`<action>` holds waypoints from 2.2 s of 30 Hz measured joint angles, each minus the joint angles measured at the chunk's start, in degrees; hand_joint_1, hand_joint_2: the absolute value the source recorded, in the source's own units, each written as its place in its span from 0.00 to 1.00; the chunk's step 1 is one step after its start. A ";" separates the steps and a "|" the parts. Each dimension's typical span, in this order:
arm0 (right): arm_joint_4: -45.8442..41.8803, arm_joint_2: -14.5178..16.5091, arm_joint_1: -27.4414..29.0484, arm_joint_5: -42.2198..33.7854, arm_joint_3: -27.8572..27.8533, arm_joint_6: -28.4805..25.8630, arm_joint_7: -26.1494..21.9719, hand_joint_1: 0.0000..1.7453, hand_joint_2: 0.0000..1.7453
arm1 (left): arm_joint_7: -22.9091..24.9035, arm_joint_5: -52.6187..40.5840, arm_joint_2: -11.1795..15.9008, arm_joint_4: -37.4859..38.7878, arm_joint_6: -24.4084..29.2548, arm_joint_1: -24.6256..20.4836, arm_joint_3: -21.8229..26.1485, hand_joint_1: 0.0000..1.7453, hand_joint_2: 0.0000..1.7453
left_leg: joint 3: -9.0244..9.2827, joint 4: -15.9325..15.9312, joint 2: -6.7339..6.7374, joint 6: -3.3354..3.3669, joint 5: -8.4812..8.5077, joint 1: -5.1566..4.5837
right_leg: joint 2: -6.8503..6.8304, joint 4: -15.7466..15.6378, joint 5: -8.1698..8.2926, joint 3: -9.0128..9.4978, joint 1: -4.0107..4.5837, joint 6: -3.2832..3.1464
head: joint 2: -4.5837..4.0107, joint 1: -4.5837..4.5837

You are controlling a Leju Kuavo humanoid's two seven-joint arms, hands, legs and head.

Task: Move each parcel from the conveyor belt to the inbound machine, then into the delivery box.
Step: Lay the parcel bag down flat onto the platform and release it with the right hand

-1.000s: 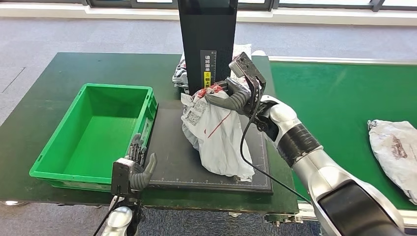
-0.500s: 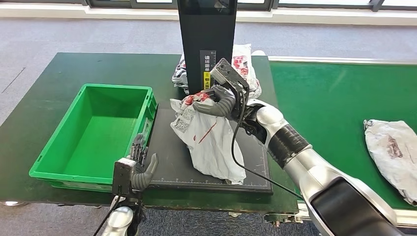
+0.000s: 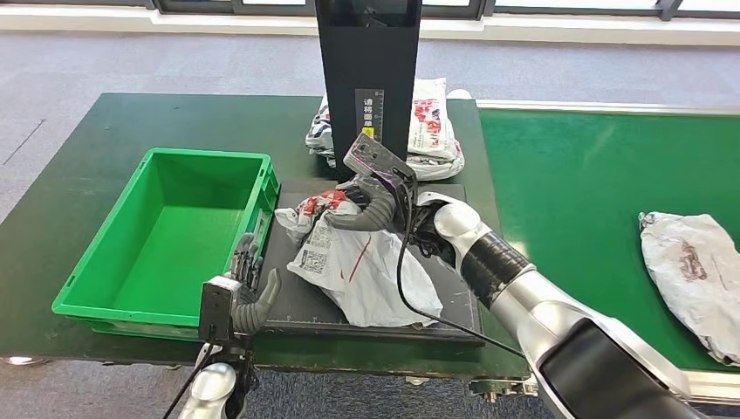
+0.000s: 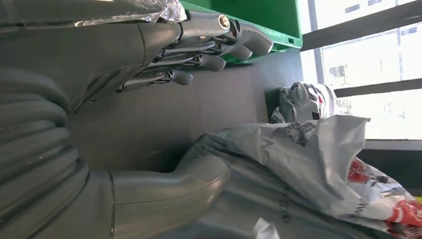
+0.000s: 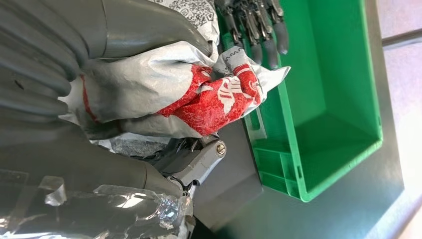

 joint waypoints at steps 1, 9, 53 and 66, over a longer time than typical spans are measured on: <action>0.02 0.00 0.06 0.01 0.21 0.00 -0.02 0.00 1.00 | 0.01 0.00 0.00 0.00 0.00 -0.01 0.01 0.00 1.00 | 0.00 0.00 0.00 0.00 0.00 0.00 | 0.00 0.00 0.00 0.00 0.00 0.00 | 0.00 0.00; 0.07 -0.03 0.30 0.61 0.46 0.71 0.15 0.00 1.00 | 0.13 0.00 0.02 0.00 -0.13 -0.16 -0.01 0.00 1.00 | 0.01 0.00 0.01 0.00 0.00 0.00 | 0.00 0.00 0.00 0.00 0.00 0.00 | 0.00 -0.01; -43.15 -10.03 24.60 81.46 -17.11 -38.40 2.81 0.00 0.00 | 1.72 -4.84 -1.53 -3.06 -1.82 0.70 0.15 0.00 1.00 | 0.04 0.00 0.02 0.01 -0.04 0.00 | 0.02 -0.06 0.00 0.02 0.00 0.01 | 0.00 -0.01; -45.75 -10.03 25.90 81.46 -18.59 -38.38 2.82 0.00 0.00 | 1.72 -4.85 -1.78 -2.57 -1.84 0.41 0.15 0.00 1.00 | 0.03 0.00 0.03 0.01 -0.05 0.00 | 0.04 -0.06 0.00 0.02 0.00 0.01 | 0.00 -0.01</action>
